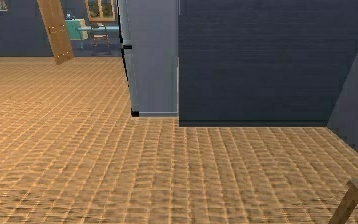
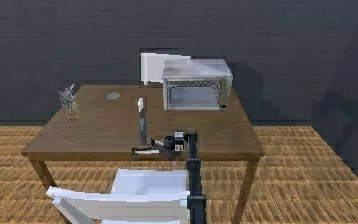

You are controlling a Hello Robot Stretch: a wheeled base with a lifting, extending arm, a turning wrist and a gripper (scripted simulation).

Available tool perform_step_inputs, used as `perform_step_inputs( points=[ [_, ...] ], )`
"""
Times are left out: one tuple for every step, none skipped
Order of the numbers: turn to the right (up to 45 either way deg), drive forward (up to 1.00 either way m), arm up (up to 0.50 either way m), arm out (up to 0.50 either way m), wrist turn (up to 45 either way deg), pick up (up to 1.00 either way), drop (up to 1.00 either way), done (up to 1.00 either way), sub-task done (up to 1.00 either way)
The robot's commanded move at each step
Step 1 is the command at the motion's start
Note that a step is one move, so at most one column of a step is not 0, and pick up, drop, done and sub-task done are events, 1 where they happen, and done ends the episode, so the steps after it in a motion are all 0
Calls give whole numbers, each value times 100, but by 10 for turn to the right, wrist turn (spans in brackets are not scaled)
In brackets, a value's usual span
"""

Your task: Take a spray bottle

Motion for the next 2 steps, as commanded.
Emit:
perform_step_inputs(
  points=[
    [0,0,10,0,0,0,0,0,0],
    [0,0,0,0,0,0,0,100,0]
  ],
)
